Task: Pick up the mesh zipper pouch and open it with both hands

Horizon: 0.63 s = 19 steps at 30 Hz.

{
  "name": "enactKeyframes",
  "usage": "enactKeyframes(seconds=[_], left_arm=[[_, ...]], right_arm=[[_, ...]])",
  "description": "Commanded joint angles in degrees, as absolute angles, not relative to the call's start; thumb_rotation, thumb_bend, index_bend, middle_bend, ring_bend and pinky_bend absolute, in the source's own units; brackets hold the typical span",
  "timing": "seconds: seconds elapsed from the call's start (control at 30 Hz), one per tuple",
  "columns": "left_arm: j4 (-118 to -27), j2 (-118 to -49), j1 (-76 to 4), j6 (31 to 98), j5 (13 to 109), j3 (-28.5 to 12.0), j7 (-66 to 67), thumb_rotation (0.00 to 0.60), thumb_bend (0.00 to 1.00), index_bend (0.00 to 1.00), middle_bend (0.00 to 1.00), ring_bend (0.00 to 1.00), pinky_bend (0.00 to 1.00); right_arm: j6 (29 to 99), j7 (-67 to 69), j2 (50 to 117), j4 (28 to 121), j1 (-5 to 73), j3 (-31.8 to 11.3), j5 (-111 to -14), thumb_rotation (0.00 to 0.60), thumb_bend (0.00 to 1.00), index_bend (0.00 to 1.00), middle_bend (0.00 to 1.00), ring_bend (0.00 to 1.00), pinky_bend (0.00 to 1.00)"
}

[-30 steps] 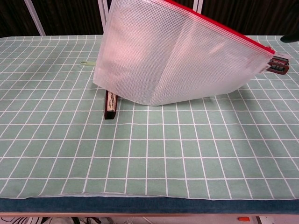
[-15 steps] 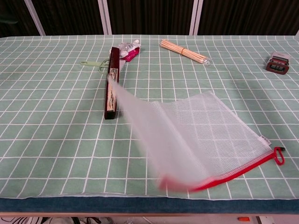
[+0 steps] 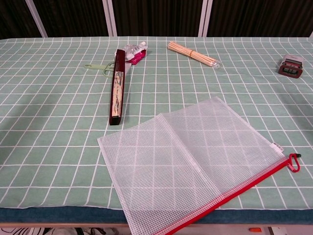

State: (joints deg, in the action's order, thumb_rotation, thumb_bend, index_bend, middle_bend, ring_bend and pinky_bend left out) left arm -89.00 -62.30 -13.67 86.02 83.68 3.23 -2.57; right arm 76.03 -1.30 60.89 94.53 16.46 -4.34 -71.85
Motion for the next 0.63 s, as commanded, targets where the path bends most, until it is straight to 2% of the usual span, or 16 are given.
enactKeyframes(seconds=[0.03, 0.17, 0.3, 0.63], left_arm=[[-88.6, -62.2, -11.8, 87.2, 83.8, 3.7, -2.8, 0.6, 0.07, 0.02, 0.0, 0.0, 0.0], [-87.9, -62.5, -10.3, 89.5, 84.1, 2.8, -2.7, 0.6, 0.07, 0.0, 0.0, 0.0, 0.0], [-87.4, -63.7, -8.7, 91.2, 82.3, 1.1, -1.6, 0.6, 0.07, 0.0, 0.0, 0.0, 0.0], [-87.0, -65.0, -8.3, 90.2, 82.0, -1.0, -0.5, 0.6, 0.07, 0.0, 0.0, 0.0, 0.0]], right_arm=[[77.8, -0.1, 60.9, 92.1, 14.3, -2.9, -73.6, 0.6, 0.12, 0.0, 0.0, 0.0, 0.22], [79.9, 0.4, 61.6, 89.8, 12.3, -2.3, -74.9, 0.6, 0.11, 0.0, 0.0, 0.0, 0.21], [81.6, 1.1, 62.6, 89.9, 10.8, -3.7, -73.5, 0.6, 0.11, 0.0, 0.0, 0.0, 0.21], [81.2, 1.4, 62.8, 89.8, 10.1, -5.4, -73.3, 0.6, 0.11, 0.0, 0.0, 0.0, 0.21]])
